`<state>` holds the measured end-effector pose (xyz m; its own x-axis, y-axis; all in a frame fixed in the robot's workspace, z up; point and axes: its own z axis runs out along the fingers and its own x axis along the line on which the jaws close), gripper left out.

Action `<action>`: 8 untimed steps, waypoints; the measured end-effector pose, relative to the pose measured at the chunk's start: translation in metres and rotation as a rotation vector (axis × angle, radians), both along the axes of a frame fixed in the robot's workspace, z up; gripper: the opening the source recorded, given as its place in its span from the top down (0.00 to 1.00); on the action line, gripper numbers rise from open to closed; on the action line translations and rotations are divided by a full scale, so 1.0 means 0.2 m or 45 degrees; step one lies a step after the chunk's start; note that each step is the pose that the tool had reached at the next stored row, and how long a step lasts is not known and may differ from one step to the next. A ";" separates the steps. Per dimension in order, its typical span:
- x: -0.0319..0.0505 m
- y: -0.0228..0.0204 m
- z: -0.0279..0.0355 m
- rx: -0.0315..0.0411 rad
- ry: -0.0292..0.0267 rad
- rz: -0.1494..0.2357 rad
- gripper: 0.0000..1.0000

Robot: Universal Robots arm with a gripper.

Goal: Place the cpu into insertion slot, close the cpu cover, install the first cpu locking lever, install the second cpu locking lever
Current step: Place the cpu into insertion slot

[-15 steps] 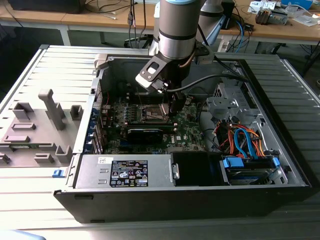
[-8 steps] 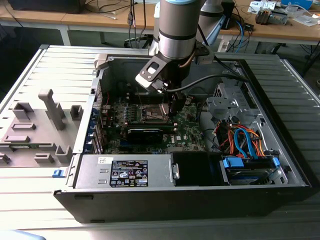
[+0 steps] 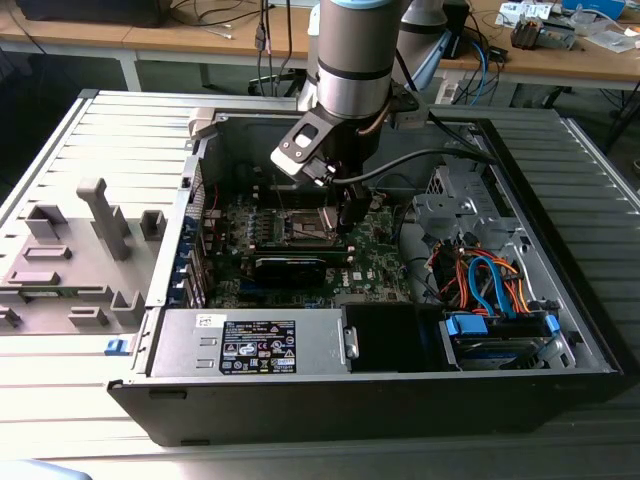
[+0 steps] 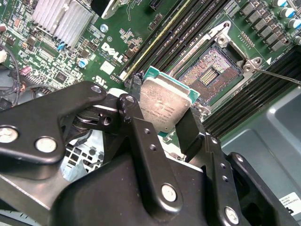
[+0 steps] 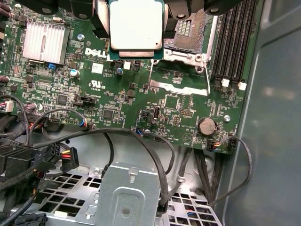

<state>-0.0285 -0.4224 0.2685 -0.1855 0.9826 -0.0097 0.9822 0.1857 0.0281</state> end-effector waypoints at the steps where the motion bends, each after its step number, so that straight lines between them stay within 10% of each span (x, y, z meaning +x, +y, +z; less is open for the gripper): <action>1: 0.000 0.000 0.000 0.0000 0.0000 -0.001 0.45; 8: 0.000 0.000 0.000 0.0001 0.0000 -0.004 0.45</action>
